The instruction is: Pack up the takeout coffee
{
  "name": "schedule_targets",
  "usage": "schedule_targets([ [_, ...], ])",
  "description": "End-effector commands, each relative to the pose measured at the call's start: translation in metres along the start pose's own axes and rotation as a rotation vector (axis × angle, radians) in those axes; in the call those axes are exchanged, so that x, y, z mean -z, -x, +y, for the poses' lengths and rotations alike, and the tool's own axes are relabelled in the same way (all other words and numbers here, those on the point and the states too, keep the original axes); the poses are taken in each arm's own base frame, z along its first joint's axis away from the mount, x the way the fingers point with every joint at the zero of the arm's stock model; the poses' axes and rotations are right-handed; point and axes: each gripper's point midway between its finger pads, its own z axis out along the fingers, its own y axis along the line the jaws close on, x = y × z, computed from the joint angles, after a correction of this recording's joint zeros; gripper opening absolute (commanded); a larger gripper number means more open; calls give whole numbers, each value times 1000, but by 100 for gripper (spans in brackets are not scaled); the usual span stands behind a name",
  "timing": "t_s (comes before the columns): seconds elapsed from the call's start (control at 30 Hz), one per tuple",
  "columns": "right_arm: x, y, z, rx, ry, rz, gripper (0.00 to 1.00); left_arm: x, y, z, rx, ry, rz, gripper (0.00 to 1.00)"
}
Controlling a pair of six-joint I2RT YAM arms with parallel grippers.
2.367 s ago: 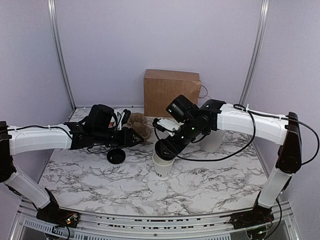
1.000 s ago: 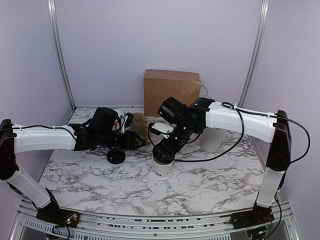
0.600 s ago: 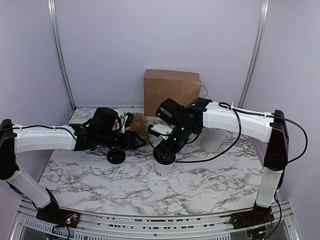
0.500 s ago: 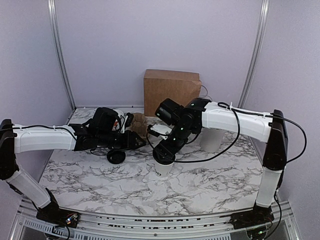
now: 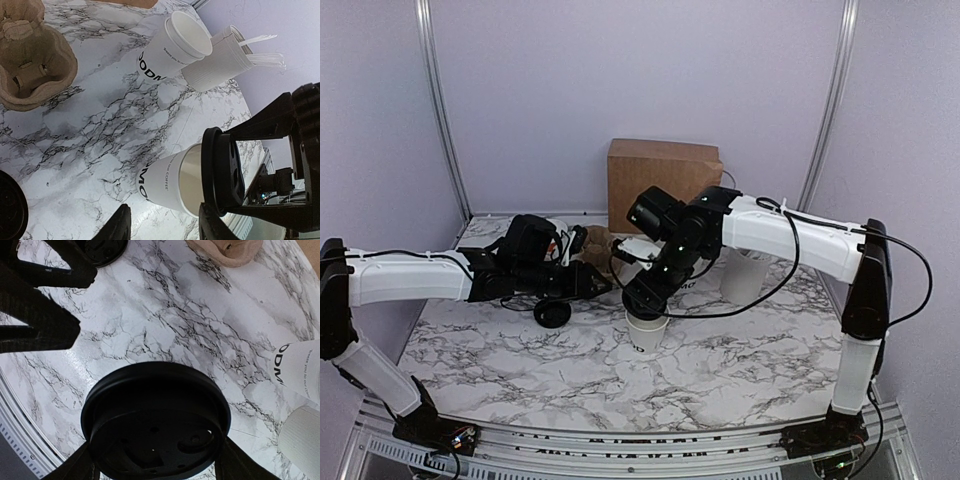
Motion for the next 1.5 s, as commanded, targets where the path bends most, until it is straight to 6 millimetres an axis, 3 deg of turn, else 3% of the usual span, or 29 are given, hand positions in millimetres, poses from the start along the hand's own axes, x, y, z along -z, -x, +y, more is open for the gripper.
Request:
schedule_targets([
  [0.0,10,3,2,8,-13,-7,73,-5,2,-2,-10,-10,-12,47],
  [0.37,14,-7,1,7,-19,22,73,-9,2,-3,-4,-21,-9,47],
  [1.47,-8,-10,6,18,13,68,77,-9,1,-1,-5,-20,-11,47],
])
